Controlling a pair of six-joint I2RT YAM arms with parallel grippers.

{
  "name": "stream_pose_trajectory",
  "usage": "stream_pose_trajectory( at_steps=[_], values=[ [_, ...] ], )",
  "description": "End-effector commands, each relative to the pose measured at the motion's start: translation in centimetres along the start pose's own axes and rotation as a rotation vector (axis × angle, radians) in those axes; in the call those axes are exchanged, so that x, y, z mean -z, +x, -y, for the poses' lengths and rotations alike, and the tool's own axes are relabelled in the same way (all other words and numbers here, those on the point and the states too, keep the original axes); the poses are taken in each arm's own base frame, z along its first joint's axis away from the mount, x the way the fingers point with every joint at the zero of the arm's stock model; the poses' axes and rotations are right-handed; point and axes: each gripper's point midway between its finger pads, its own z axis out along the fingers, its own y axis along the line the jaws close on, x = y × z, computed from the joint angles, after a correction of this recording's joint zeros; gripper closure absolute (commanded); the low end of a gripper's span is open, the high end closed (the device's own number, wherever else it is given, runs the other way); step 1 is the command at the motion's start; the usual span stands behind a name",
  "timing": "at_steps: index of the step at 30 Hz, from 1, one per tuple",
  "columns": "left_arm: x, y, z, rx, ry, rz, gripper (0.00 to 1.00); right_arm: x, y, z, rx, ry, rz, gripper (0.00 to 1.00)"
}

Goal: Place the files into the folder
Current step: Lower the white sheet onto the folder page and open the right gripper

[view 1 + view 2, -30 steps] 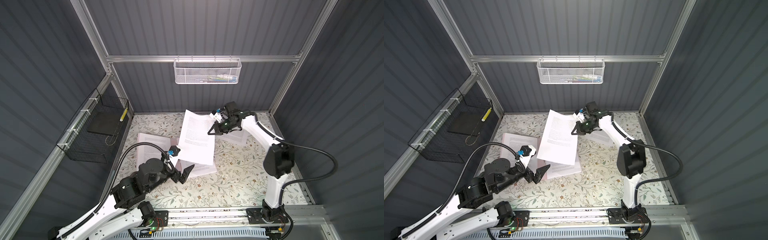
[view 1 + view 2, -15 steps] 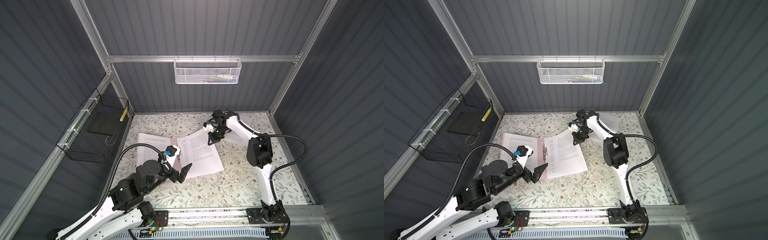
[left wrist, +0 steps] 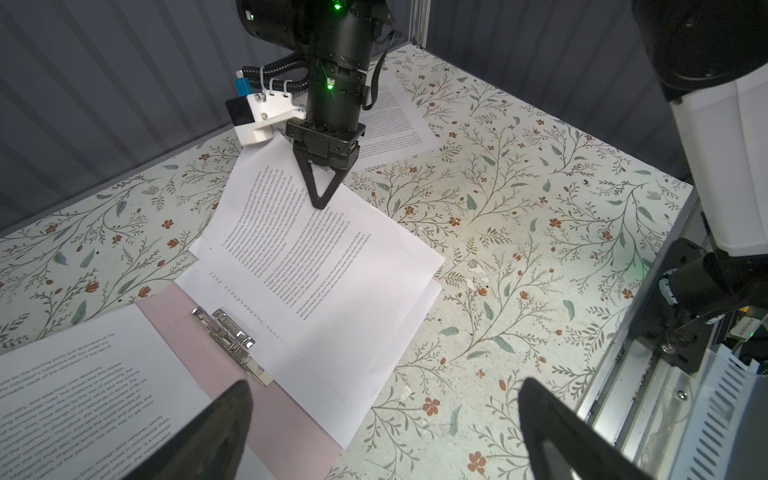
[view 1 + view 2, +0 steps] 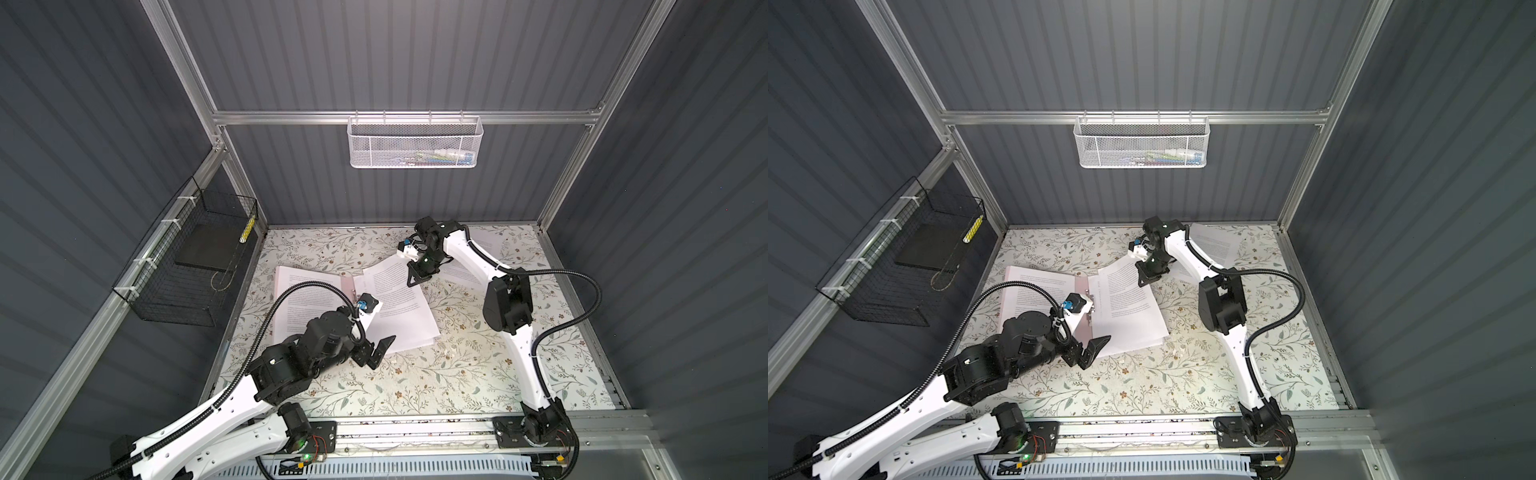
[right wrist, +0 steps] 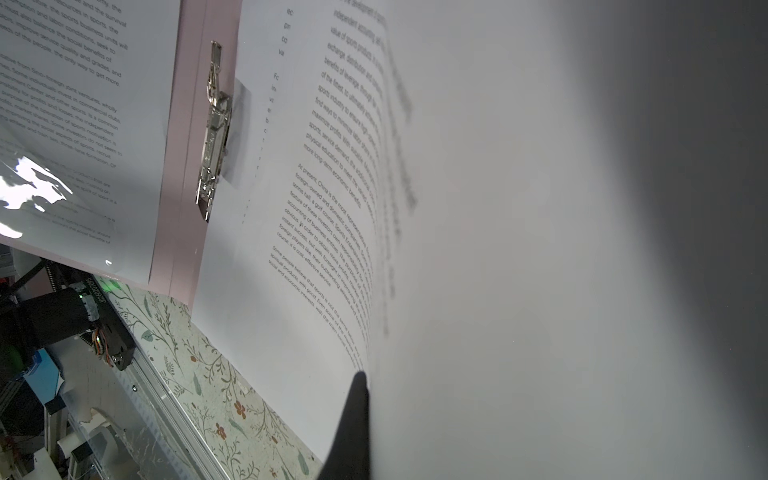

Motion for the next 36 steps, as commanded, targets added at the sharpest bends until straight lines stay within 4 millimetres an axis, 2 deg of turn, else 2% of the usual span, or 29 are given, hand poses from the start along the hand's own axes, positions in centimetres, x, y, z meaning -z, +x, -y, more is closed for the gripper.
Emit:
stream_pose_trajectory(
  at_steps=[1, 11, 36],
  values=[
    [0.9, -1.0, 0.1, -0.007, 0.016, 0.028, 0.0, -0.8, 0.2, -0.8, -0.016, -0.029, -0.03, 1.0],
    [0.6, -1.0, 0.2, -0.005, 0.025, 0.019, 0.0, -1.8, 0.2, -1.8, 0.0, -0.042, -0.05, 1.0],
    [0.3, -0.9, -0.2, 0.006, 0.026, 0.011, 0.0, -3.0, 0.3, -2.0, 0.0, -0.056, -0.061, 1.0]
  ],
)
